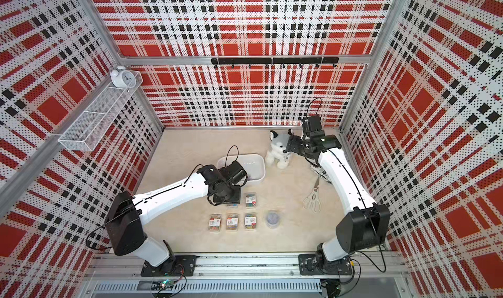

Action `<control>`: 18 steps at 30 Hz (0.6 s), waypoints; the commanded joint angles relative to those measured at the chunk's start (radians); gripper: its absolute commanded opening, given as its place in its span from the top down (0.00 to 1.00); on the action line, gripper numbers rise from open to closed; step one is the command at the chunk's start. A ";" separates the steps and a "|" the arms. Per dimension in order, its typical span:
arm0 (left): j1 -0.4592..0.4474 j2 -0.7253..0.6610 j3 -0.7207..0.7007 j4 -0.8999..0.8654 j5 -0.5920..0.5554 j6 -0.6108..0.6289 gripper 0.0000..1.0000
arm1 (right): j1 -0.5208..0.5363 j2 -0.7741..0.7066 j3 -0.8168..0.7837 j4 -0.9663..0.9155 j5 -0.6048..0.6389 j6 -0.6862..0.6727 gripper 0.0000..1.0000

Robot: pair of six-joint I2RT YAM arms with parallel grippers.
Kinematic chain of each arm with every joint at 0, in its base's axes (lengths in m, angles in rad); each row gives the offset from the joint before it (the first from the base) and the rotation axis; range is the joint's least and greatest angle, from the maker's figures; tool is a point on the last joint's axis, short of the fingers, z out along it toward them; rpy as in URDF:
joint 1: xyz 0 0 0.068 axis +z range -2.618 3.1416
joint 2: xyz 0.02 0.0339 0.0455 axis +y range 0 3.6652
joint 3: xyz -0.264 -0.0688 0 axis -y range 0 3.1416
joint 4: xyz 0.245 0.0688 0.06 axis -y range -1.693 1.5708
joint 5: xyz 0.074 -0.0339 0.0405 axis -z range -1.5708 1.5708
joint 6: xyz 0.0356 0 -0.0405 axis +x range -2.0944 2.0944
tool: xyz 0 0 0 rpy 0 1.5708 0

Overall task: Take the paper clips out of the storage box
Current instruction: Place the boxed paper clips at the center of the board.

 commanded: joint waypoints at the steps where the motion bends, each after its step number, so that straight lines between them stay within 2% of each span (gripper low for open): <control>1: -0.004 0.004 -0.012 0.080 -0.018 -0.009 0.47 | -0.008 -0.022 -0.014 0.012 0.000 -0.003 0.20; 18: 0.055 0.110 -0.066 0.170 -0.040 0.091 0.47 | -0.011 -0.038 -0.021 0.024 0.004 0.005 0.20</control>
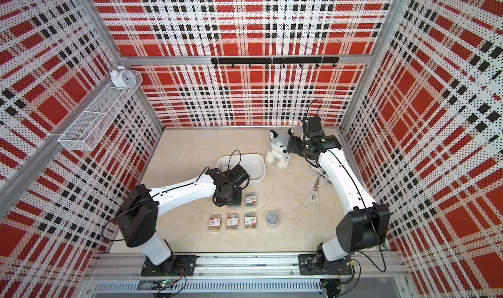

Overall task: Take the paper clips out of the storage box
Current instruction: Place the boxed paper clips at the center of the board.

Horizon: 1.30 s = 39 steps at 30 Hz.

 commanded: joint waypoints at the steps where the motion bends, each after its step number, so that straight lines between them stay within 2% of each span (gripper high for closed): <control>1: 0.018 0.018 -0.004 0.034 -0.022 0.038 0.47 | -0.010 -0.035 -0.015 0.021 0.004 0.002 0.20; 15: 0.022 0.100 0.025 0.058 -0.003 0.095 0.46 | -0.013 -0.045 -0.021 0.019 0.007 0.002 0.20; 39: 0.025 0.159 0.033 0.086 0.036 0.085 0.44 | -0.017 -0.028 0.019 0.002 0.012 -0.003 0.20</control>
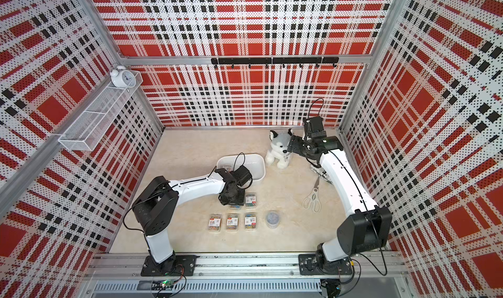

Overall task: Take the paper clips out of the storage box
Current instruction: Place the boxed paper clips at the center of the board.

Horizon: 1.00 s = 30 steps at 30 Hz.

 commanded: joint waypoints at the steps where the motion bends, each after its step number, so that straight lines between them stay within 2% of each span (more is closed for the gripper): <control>1: 0.010 0.012 0.011 0.013 0.009 -0.003 0.44 | -0.009 -0.010 0.025 -0.004 0.010 -0.003 0.20; 10: 0.033 0.008 -0.003 0.006 0.009 0.001 0.43 | -0.011 -0.007 0.020 0.000 0.008 -0.004 0.20; 30: 0.035 0.026 -0.027 0.015 0.030 0.001 0.35 | -0.011 0.007 0.037 0.001 0.009 -0.001 0.20</control>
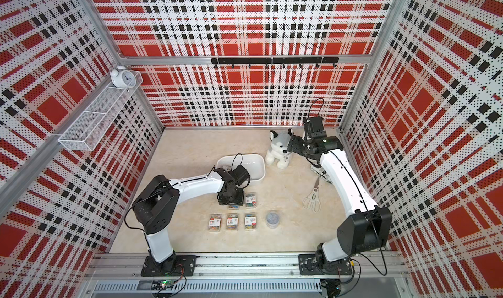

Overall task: Take the paper clips out of the storage box
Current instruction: Place the boxed paper clips at the center of the board.

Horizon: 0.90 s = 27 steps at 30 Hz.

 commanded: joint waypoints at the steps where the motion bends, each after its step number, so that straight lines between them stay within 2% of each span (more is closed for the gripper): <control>1: 0.006 0.017 -0.006 0.007 0.003 0.001 0.35 | -0.011 0.008 0.032 0.001 0.008 -0.001 0.20; 19: 0.022 0.008 -0.017 0.017 0.018 -0.002 0.38 | -0.011 0.011 0.039 0.001 0.008 -0.003 0.20; 27: 0.018 0.005 -0.020 0.017 0.019 0.001 0.30 | -0.012 0.010 0.037 0.001 0.007 -0.003 0.20</control>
